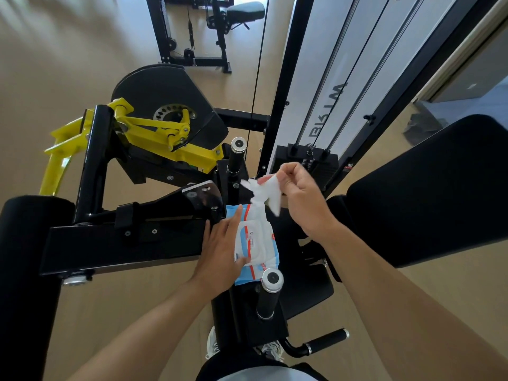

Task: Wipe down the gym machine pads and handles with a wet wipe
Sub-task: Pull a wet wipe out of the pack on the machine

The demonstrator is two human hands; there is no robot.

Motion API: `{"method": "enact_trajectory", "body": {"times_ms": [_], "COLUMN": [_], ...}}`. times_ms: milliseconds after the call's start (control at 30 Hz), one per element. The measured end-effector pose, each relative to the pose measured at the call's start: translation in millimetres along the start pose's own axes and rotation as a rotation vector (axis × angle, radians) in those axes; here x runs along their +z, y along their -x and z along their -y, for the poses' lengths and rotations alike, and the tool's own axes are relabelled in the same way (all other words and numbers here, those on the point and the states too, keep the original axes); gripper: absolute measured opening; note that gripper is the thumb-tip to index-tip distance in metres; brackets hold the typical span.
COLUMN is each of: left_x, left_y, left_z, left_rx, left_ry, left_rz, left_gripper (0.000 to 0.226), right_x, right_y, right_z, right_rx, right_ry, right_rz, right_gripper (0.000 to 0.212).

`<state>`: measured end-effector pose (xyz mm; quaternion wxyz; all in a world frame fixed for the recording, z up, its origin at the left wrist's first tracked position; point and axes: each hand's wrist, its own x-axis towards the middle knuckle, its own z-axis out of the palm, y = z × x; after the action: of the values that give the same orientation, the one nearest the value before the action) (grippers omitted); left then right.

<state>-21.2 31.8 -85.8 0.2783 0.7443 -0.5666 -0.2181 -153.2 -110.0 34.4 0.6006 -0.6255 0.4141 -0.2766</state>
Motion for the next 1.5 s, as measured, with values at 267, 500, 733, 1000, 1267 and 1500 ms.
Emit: {"method": "enact_trajectory", "body": {"times_ms": [267,500,733,1000,1267,1500], "left_x": [-0.3,1.2,2.5,-3.0,-15.7,-19.7], "left_y": [-0.8,1.2,2.5,3.3,-6.8,-10.8], "left_z": [2.9,3.4,6.5,-0.7,-24.1,-21.3], "left_rx": [-0.006,0.035,0.047,0.161,0.105,0.07], "left_ry": [0.012,0.004,-0.154,-0.535,-0.667,-0.68], "left_rz": [0.019,-0.019,0.007,0.138,0.19,0.21], "left_gripper": [0.122,0.126,0.114,0.074,0.074,0.076], "right_x": [-12.1,26.6,33.0,16.5,3.4,11.0], "right_y": [9.4,20.1,18.7,16.8,33.1,33.4], "right_z": [-25.2,-88.8,-87.8,-98.3,-109.3,-107.8], "right_rx": [0.167,0.312,0.391,0.501,0.53,0.502], "right_ry": [0.551,0.683,0.6,0.218,0.231,0.205], "right_rz": [0.114,0.067,-0.037,-0.13,0.024,0.027], "right_gripper": [0.027,0.036,0.038,0.037,0.035,0.032]}}
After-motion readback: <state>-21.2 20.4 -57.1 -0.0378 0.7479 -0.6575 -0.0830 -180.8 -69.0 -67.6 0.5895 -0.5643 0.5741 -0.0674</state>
